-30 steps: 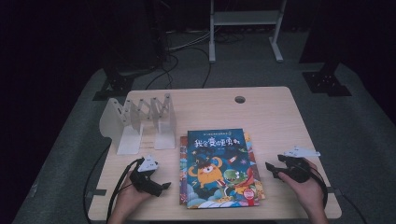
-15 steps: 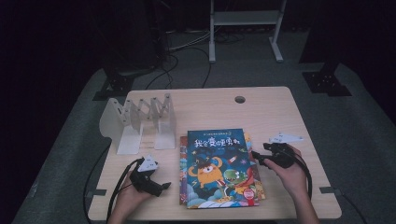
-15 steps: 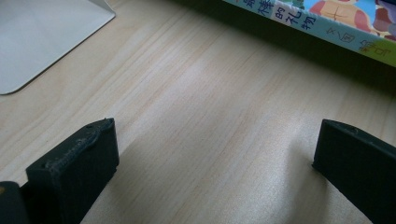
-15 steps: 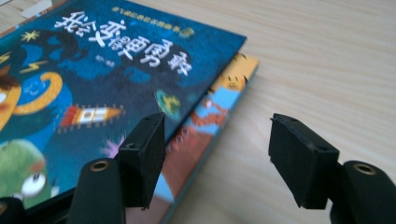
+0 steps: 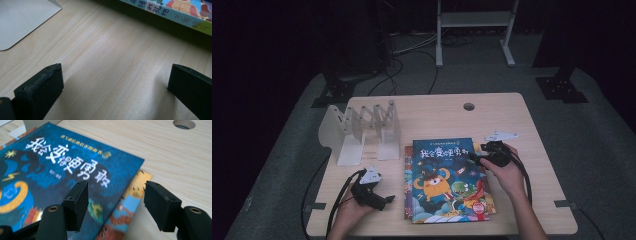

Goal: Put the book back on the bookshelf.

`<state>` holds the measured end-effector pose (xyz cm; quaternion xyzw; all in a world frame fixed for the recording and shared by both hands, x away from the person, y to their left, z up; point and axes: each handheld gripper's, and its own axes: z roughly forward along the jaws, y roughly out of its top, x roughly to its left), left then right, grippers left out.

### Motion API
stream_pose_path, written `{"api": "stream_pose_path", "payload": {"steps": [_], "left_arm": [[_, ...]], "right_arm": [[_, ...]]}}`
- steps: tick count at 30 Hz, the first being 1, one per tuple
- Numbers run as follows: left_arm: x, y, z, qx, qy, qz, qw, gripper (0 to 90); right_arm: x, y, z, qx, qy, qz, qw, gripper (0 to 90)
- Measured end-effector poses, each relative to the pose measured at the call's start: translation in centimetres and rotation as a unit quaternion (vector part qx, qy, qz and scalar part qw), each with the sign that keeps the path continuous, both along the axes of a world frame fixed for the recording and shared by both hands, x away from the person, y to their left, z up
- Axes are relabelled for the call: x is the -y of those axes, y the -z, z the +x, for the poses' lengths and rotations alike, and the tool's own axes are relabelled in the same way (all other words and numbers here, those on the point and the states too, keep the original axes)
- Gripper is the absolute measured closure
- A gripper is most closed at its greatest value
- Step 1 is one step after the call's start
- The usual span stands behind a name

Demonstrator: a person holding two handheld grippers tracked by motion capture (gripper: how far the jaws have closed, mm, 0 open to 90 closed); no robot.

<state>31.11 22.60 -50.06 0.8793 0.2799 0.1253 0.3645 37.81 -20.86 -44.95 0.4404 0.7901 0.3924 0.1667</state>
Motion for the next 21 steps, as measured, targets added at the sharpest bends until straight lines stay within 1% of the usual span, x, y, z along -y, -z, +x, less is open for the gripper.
{"api": "stream_pose_path", "payload": {"steps": [4, 6, 7, 8, 9, 10, 15, 17, 18, 21], "left_arm": [[0.0, 0.0, 0.0, 0.000, 0.000, 0.000, 1.0000, 0.0], [0.0, 0.0, 0.0, 0.000, 0.000, 0.000, 1.0000, 0.0], [0.0, 0.0, 0.0, 0.000, 0.000, 0.000, 1.0000, 0.0], [0.0, 0.0, 0.0, 0.000, 0.000, 0.000, 1.0000, 0.0], [0.0, 0.0, 0.0, 0.000, 0.000, 0.000, 1.0000, 0.0], [0.0, 0.0, 0.0, 0.000, 0.000, 0.000, 1.0000, 0.0], [0.0, 0.0, 0.0, 0.000, 0.000, 0.000, 1.0000, 0.0], [0.0, 0.0, 0.0, 0.000, 0.000, 0.000, 1.0000, 0.0], [0.0, 0.0, 0.0, 0.000, 0.000, 0.000, 1.0000, 0.0], [0.0, 0.0, 0.0, 0.000, 0.001, 0.000, 1.0000, 0.0]], "right_arm": [[-0.8, 0.1, 1.1, -0.002, -0.002, -0.006, 1.0000, 35.5], [-0.9, 0.1, 1.3, -0.002, -0.001, -0.004, 1.0000, 35.3], [-1.3, 0.2, 1.9, -0.007, 0.000, -0.002, 1.0000, 34.9], [-1.3, 0.2, 1.9, -0.007, 0.000, -0.002, 1.0000, 34.9], [-1.6, 0.3, 2.5, -0.010, 0.000, -0.002, 0.9999, 34.2], [-1.6, 0.3, 2.5, -0.010, 0.000, -0.002, 0.9999, 34.2], [-2.3, 0.6, 4.0, -0.021, 0.005, -0.004, 0.9997, 33.2], [-2.4, 0.7, 4.2, -0.023, 0.004, -0.004, 0.9997, 33.1], [-2.7, 1.0, 4.5, -0.023, 0.005, -0.009, 0.9997, 32.5], [-2.7, 0.9, 4.7, -0.025, 0.009, -0.010, 0.9996, 32.1]]}}
